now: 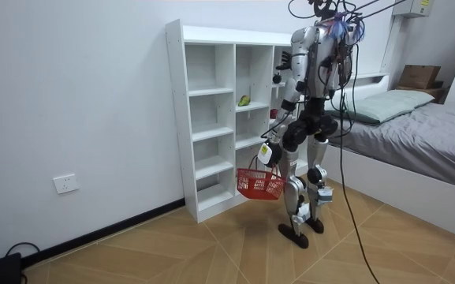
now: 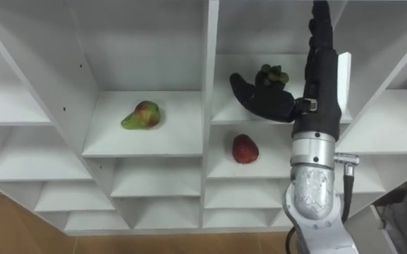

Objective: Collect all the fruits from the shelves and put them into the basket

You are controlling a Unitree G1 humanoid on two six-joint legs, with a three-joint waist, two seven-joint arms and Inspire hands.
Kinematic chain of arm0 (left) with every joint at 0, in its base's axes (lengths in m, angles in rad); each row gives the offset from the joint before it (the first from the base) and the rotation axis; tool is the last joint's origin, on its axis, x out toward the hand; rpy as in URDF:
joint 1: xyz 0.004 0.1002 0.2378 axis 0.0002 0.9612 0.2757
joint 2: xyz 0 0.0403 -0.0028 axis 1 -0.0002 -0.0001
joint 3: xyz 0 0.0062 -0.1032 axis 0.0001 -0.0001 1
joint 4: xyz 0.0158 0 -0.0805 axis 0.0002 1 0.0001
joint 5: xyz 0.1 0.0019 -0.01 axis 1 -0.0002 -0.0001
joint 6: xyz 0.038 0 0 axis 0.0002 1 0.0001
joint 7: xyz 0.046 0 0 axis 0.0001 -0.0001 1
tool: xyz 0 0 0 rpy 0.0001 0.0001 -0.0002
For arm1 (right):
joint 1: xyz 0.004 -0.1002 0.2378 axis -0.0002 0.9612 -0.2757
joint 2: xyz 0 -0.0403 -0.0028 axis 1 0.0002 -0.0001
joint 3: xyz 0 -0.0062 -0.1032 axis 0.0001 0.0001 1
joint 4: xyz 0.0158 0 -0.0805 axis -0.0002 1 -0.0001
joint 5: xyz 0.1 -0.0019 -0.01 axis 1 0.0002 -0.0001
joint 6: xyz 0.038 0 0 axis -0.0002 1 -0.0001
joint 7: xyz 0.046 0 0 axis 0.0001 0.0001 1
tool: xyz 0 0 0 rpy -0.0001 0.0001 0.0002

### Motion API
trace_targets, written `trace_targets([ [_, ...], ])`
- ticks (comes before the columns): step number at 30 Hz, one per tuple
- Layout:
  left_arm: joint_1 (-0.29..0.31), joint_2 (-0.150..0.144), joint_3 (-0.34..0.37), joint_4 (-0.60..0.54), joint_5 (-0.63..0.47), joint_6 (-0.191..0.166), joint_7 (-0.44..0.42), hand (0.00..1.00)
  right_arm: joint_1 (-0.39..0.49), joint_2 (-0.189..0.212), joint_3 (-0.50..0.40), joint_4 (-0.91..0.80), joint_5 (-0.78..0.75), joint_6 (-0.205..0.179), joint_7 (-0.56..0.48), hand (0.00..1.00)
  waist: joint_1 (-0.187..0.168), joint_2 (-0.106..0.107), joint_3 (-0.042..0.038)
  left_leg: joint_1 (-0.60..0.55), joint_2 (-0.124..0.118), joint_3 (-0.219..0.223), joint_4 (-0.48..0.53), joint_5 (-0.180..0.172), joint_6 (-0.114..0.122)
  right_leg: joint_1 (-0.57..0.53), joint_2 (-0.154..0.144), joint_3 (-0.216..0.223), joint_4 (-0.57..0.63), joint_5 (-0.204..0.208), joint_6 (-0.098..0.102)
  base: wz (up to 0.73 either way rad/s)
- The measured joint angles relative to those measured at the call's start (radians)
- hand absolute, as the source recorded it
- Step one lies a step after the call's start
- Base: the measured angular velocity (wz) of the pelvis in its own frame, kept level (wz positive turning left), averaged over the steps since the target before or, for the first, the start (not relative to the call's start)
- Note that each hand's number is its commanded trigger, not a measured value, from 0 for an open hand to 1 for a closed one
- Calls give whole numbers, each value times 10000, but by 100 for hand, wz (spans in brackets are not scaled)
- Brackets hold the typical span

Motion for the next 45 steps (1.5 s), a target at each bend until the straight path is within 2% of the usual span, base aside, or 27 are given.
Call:
trace_targets([
  [8, -57, -2, -1, -29, 271, 349, -67, 100, -368, -2, -293, 748, 21, -1, 39, 0, -15, 23, 18, -13, 0, -18, 1, -1, 0, -4, -13, -70, -10, 0, 0, 0],
  [14, -67, 1, -13, -40, 274, 387, -198, 100, -383, -4, -293, 1322, 20, 6, 153, 0, -12, 23, 3, -21, -9, -62, 18, 1, 1, 14, -31, -168, -7, -1, 1, 0],
  [19, -100, 9, 1, -52, 339, 584, -468, 100, -403, -5, -305, 1600, 20, 70, 546, 0, -61, -12, -19, -26, -24, -102, 55, 2, 3, 57, -62, -245, -7, -6, 9, 3],
  [22, -93, 7, -2, -293, 338, 728, -557, 100, -521, -2, -440, 1949, 36, 282, 753, 0, -127, -39, -34, -30, -61, -275, 52, 1, 6, 144, -103, -330, -16, -24, 38, 14],
  [34, 15, 0, 218, -991, 337, 772, -551, 100, -576, -9, -762, 2204, 115, 510, 907, 0, -72, -88, -71, -136, -80, -402, 217, 4, 9, 159, -133, -517, -47, -47, 40, 4],
  [36, 41, -1, 308, -1088, 331, 771, -546, 100, -576, -9, -778, 2207, 115, 539, 909, 0, -75, -100, -119, -192, -92, -443, 233, 7, 12, 162, -134, -528, -133, -45, 37, 4],
  [39, 64, -36, 412, -1242, 327, 764, -550, 100, -577, -9, -935, 2386, 109, 609, 911, 0, -72, -110, -149, -195, -106, -539, 236, 15, 17, 183, -141, -557, -141, -43, 36, 8],
  [45, 202, -36, 499, -1395, 309, 748, -584, 100, -924, -20, -1142, 3298, 241, 693, 909, 0, -92, -132, -128, -173, -104, -549, 227, 16, 18, 214, -142, -569, -152, -43, 36, 1],
])
